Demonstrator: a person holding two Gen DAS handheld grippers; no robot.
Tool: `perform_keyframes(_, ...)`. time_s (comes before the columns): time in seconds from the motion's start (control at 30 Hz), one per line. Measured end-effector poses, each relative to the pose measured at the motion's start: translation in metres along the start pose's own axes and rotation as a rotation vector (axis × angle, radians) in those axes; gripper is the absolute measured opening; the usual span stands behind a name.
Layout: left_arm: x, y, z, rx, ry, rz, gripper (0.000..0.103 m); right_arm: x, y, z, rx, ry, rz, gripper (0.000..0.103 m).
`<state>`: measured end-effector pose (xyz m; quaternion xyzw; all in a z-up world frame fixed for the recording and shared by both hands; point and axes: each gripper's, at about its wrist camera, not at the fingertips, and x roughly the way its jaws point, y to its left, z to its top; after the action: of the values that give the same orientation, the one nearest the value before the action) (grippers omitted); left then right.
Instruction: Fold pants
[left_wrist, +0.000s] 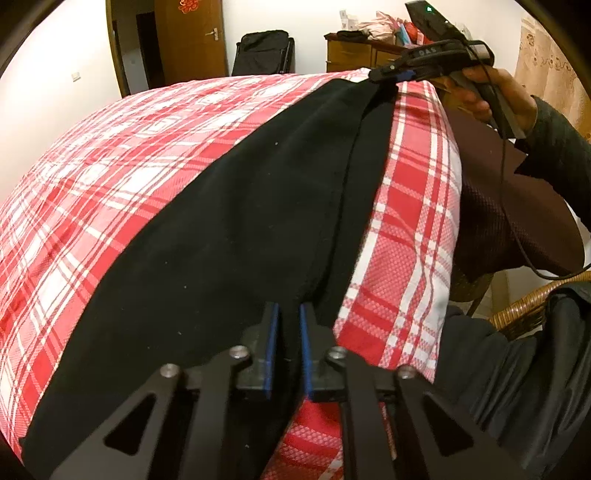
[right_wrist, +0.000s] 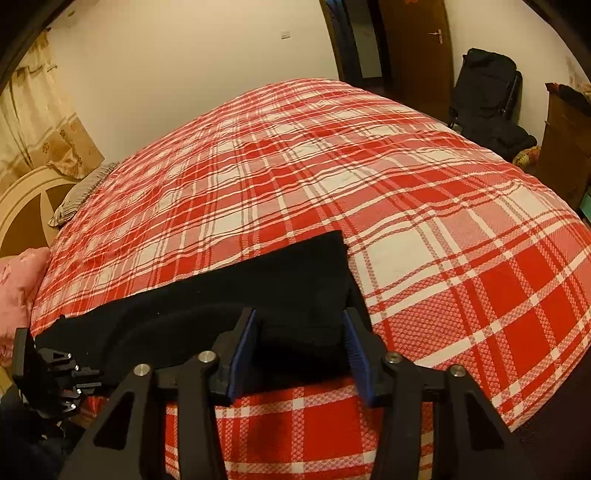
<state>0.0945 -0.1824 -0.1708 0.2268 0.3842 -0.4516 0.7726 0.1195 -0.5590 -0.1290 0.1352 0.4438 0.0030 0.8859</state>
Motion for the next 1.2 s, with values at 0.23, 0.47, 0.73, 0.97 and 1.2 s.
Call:
perform_keyframes(0.23, -0.005, 0.006, 0.001, -0.023, -0.014, -0.042, 0.004, 0.002, 0.004, 0.001, -0.022, 0.001, 0.015, 0.018)
perform_keyframes(0.47, -0.031, 0.015, 0.004, -0.068, -0.083, -0.128, 0.003, -0.015, 0.011, 0.004, -0.064, -0.044, 0.005, 0.015)
perform_keyframes(0.73, -0.007, 0.005, -0.007, -0.054, -0.024, -0.176, 0.003, -0.005, -0.010, -0.007, -0.039, -0.006, -0.048, 0.015)
perform_keyframes(0.97, -0.006, 0.006, -0.008, -0.058, -0.041, -0.176, 0.003, -0.016, -0.018, -0.009, -0.023, -0.009, -0.051, 0.016)
perform_keyframes(1.2, -0.003, 0.007, -0.007, -0.079, -0.039, -0.156, 0.004, -0.039, 0.017, -0.004, -0.124, -0.113, -0.131, 0.032)
